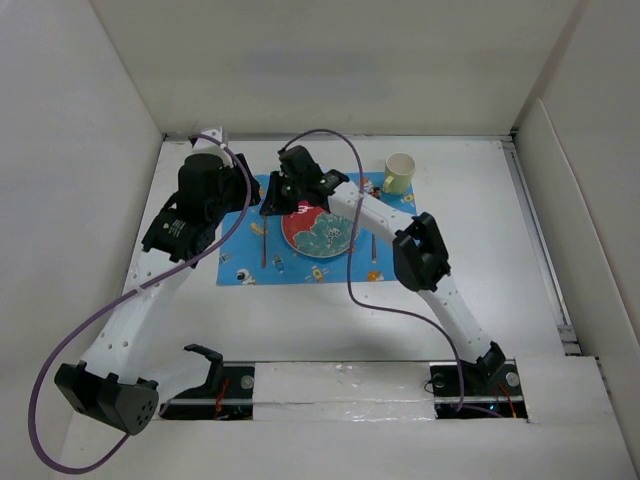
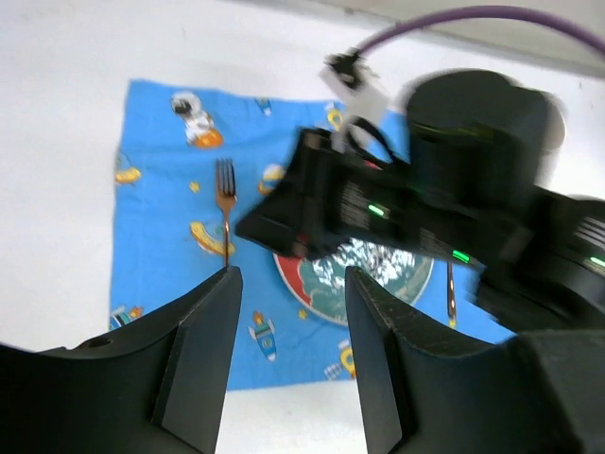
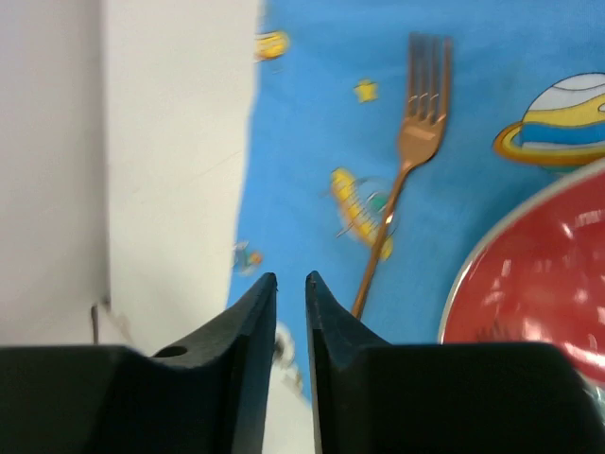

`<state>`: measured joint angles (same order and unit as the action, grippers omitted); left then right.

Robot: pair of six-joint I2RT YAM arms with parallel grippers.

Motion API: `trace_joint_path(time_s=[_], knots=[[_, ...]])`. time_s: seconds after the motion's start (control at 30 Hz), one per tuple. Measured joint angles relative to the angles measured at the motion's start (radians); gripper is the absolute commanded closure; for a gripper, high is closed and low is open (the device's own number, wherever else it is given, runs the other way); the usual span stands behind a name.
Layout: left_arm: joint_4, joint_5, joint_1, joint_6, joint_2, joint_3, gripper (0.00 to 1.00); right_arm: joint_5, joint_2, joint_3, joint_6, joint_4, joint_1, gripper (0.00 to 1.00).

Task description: Set the dinner table for one person

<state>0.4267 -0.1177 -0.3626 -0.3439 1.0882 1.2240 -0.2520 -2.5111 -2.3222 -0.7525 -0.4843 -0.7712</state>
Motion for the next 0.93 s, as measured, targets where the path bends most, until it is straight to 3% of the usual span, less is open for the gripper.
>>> trace_joint_path(time_s=[0.07, 0.1, 0.13, 0.33, 0.47, 0.57, 0.73, 0.93], knots=[[0.002, -0.016, 0.0, 0.006, 0.01, 0.023, 0.55, -0.025, 0.117, 0.099, 0.036, 0.019, 0.007, 0.78], [0.0, -0.039, 0.0, 0.014, 0.023, 0.061, 0.55, -0.034, 0.195, 0.159, 0.058, 0.032, 0.014, 0.72], [0.0, -0.05, 0.0, 0.014, 0.026, 0.076, 0.55, -0.045, 0.278, 0.232, 0.084, 0.044, 0.021, 0.02], [-0.019, -0.082, 0.0, -0.028, 0.036, 0.103, 0.51, -0.049, 0.883, 0.692, 0.241, 0.127, 0.153, 0.0], [-0.027, -0.102, 0.0, -0.086, 0.053, 0.117, 0.48, 0.101, 1.291, 0.949, 0.289, 0.14, 0.361, 0.0], [-0.026, -0.156, 0.0, -0.114, 0.056, 0.15, 0.43, 0.269, 1.5, 1.02, 0.309, 0.132, 0.518, 0.0], [-0.046, -0.248, 0.03, -0.157, 0.009, 0.184, 0.4, 0.476, 1.595, 1.015, 0.359, 0.129, 0.541, 0.0], [-0.037, -0.248, 0.046, -0.2, -0.064, 0.142, 0.38, 0.479, 1.511, 1.091, 0.382, 0.11, 0.568, 0.0]])
